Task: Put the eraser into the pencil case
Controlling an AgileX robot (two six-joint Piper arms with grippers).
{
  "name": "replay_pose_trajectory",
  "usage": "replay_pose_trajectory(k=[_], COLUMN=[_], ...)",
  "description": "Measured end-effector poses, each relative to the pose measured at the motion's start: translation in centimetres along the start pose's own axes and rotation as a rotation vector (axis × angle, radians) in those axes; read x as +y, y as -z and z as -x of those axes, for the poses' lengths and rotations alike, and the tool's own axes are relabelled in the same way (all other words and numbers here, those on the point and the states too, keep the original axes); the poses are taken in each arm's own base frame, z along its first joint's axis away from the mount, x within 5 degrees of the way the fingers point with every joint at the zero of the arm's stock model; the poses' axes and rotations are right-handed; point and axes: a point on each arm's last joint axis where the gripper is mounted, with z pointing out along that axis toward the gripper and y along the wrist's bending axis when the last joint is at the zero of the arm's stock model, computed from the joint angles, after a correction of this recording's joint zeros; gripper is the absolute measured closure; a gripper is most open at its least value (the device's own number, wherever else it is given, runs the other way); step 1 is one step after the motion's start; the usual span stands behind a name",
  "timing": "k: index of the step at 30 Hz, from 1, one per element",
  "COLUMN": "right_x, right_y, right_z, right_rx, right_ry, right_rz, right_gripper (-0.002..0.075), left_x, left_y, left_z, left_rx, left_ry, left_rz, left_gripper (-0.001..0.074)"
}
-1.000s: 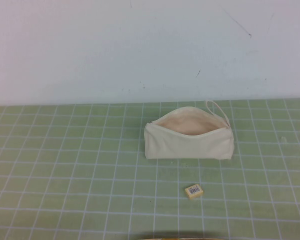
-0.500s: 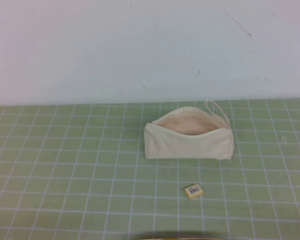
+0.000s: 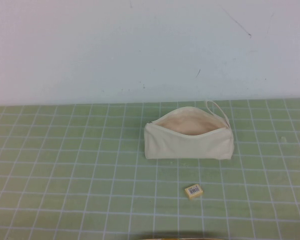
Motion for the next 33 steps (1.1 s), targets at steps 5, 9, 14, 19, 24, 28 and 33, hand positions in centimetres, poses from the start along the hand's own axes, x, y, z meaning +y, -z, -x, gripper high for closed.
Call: replay_pose_trajectory(k=[5,9,14,19,24,28,33], right_x=[0.0,0.0,2.3,7.7,12.0,13.8,15.8], right_y=[0.0,0.0,0.8,0.9,-1.2,-5.0,-10.1], right_z=[0.2,0.5,1.5,5.1,8.6,11.1,12.3], right_rx=[-0.025,-0.053,0.024,0.26,0.506,0.652,0.83], right_ry=[0.063,0.121,0.346,0.719,0.932,0.961,0.988], right_rz=[0.002,0.001,0.0,-0.017,0.012,0.017,0.039], right_gripper=[0.0727,0.0727,0.0727,0.0727,0.0727,0.0727,0.0727], left_x=[0.0,0.0,0.0,0.0,0.0,0.0,0.0], left_y=[0.0,0.0,0.0,0.0,0.0,0.0,0.0], left_z=[0.0,0.0,0.0,0.0,0.0,0.0,0.0], left_rx=[0.0,0.0,0.0,0.0,0.0,0.0,0.0], left_ry=[0.0,0.0,0.0,0.001,0.001,0.001,0.001], left_rz=[0.0,0.0,0.0,0.0,0.0,0.0,0.0], left_gripper=[0.0736,0.0736,0.0736,0.0736,0.0736,0.0736,0.0736])
